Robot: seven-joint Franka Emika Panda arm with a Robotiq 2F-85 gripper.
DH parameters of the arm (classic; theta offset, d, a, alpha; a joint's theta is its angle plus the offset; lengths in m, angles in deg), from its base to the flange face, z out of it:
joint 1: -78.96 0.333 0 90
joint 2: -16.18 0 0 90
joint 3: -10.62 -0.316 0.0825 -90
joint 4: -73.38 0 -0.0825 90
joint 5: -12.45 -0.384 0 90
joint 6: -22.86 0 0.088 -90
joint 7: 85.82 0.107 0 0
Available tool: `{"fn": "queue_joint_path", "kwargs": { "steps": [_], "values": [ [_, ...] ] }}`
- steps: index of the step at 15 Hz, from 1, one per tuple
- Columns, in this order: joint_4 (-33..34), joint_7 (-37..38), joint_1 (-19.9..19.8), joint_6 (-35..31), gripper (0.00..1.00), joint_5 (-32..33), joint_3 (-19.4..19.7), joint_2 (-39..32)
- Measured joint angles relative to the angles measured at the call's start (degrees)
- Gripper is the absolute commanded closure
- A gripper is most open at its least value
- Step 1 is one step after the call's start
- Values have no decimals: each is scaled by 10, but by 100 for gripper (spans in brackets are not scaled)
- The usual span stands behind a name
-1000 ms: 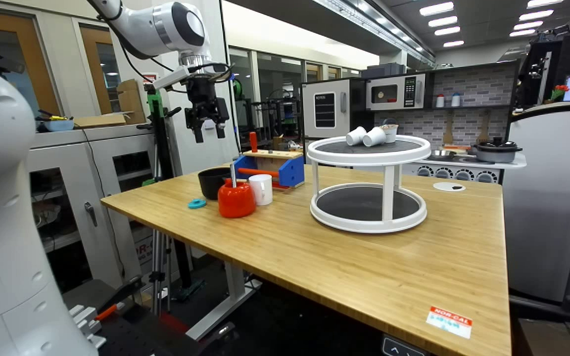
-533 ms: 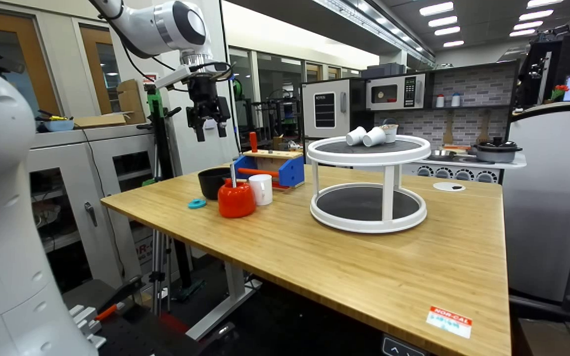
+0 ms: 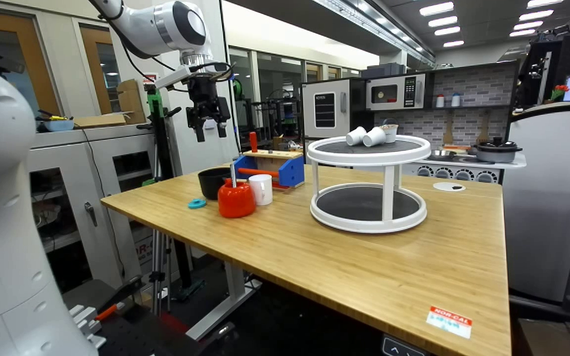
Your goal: Put the marker in the kettle on the table
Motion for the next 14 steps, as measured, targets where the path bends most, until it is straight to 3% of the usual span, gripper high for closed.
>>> {"fn": "queue_joint_path", "kwargs": {
  "steps": [8,14],
  "values": [
    [5,34,0,0,0,10,3,-9],
    [70,59,9,5,0,47,3,-86]
  ]
}}
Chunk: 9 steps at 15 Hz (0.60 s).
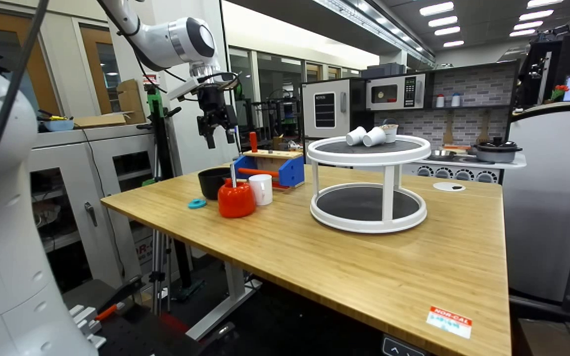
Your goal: Put the marker in the kettle on the table
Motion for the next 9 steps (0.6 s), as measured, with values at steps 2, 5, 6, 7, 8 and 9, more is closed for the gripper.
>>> {"fn": "queue_joint_path", "kwargs": {
  "steps": [2,5,6,7,8,9],
  "values": [
    [27,10,7,11,0,19,6,-29],
    [51,15,14,28,0,28,22,-58],
    [56,15,15,34,0,28,26,-63],
    [58,15,16,38,0,28,30,-65],
    [60,15,17,40,0,27,33,-66],
    [60,15,17,42,0,24,35,-66]
  ]
}}
